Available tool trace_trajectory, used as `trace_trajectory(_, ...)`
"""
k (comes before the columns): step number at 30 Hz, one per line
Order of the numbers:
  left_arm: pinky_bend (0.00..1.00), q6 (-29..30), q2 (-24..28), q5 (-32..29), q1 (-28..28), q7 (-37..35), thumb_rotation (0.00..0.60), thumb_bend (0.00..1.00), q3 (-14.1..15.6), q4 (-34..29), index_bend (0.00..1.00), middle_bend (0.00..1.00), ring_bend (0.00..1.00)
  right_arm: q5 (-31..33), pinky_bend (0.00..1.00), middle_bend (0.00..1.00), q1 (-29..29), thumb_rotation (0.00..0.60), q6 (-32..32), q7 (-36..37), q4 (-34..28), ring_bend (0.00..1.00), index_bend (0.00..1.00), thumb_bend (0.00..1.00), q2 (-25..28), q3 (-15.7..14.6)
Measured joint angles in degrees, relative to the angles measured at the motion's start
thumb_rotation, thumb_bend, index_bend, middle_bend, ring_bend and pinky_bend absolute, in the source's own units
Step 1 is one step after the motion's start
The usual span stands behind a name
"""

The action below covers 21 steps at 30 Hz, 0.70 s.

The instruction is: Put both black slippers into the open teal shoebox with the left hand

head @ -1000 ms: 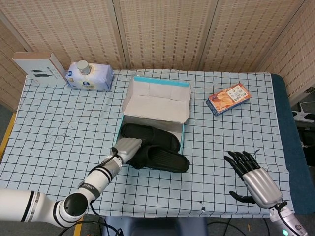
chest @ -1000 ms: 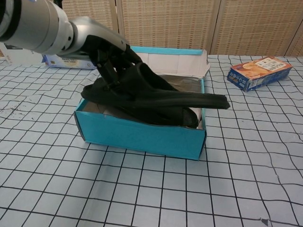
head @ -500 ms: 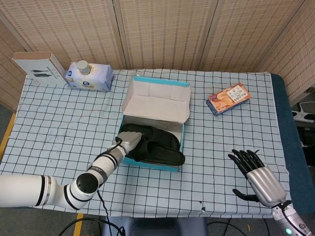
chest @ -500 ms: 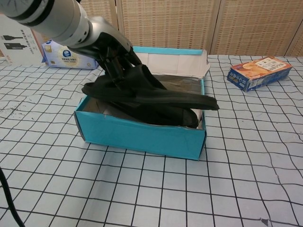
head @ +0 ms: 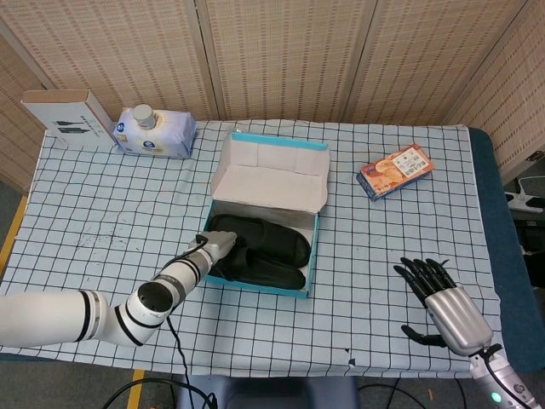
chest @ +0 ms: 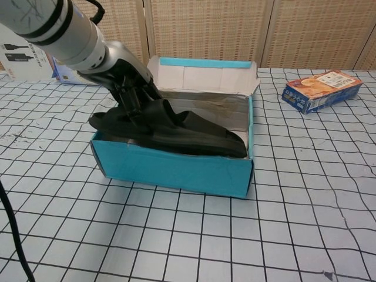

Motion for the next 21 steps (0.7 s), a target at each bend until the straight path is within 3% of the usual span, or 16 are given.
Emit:
trace_trajectory(13,0.79,-9.54,-2.43,-3.20,-3.42,-2.77,0.600,0.47,6.34,6.08,0.60,0.77,0.73,0.87,0.00,0.00,0.49,0.524,-0.46,-0.22,0.48,0.00,0.00,0.15,-0.53,0.21)
trace_trajectory(21,0.79,-14.55,-5.57,-1.37,-5.06,-8.45,0.600,0.47,12.45,12.02,0.60,0.77,0.73,0.82,0.00,0.00,0.52,0.524,-0.31,-0.50,0.24,0.00,0.00,0.15,-0.43,0.09)
